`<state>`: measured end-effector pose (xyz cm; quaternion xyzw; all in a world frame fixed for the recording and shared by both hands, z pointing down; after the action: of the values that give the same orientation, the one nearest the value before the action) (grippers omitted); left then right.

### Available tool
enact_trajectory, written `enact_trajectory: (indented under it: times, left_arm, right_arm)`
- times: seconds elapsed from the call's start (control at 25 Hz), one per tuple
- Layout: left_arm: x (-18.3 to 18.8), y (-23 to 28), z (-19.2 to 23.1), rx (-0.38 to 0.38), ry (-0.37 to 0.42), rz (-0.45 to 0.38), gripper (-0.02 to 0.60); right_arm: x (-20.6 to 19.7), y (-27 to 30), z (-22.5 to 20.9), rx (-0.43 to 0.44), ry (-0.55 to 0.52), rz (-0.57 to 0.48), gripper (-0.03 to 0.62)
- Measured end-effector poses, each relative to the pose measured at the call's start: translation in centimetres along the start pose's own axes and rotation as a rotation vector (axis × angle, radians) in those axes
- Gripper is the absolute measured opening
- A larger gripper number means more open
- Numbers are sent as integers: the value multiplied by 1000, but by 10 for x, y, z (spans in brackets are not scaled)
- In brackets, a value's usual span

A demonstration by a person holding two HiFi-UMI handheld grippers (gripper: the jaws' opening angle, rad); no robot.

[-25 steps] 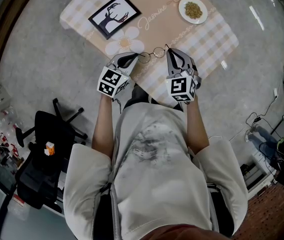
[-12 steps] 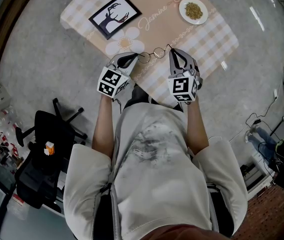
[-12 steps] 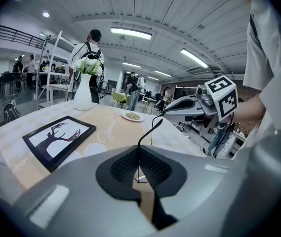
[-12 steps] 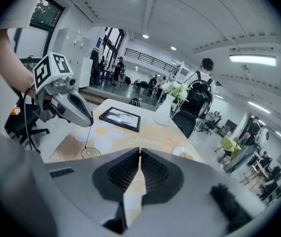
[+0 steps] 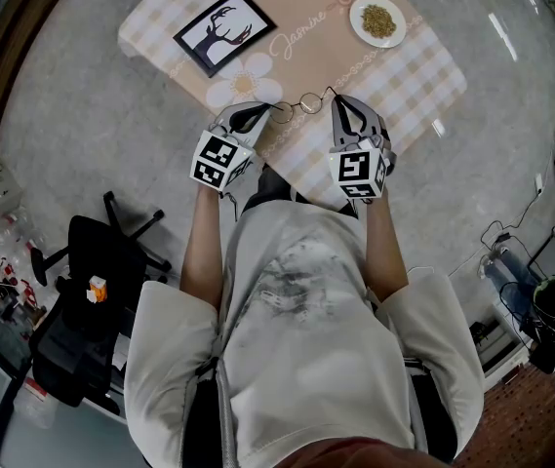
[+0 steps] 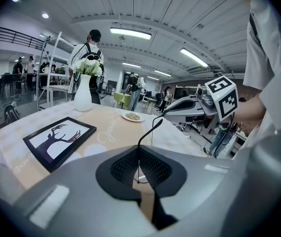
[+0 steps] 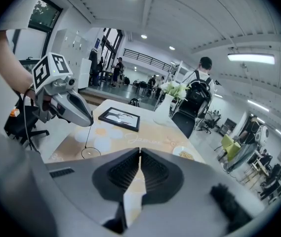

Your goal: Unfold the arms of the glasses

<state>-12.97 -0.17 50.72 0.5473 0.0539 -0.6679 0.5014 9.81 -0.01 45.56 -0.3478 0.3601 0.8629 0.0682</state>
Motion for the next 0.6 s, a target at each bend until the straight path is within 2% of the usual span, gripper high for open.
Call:
enact_trajectory:
  times: [0.6]
  left_arm:
    - [0,1,1,3,4,6,15]
  right_arm:
    - [1,0,1,5,-11,-1,23]
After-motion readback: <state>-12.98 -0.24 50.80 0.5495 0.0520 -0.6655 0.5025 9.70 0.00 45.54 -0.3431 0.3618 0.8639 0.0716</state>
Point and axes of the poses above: the fingertips, and each gripper's own axes: y forward along the fingers, z to its left, x out of its top, the point moved 10 cm from there along -y, backward along the fingers, and after that the axes turned 12 degrees about -y, right-handed, at the moved point
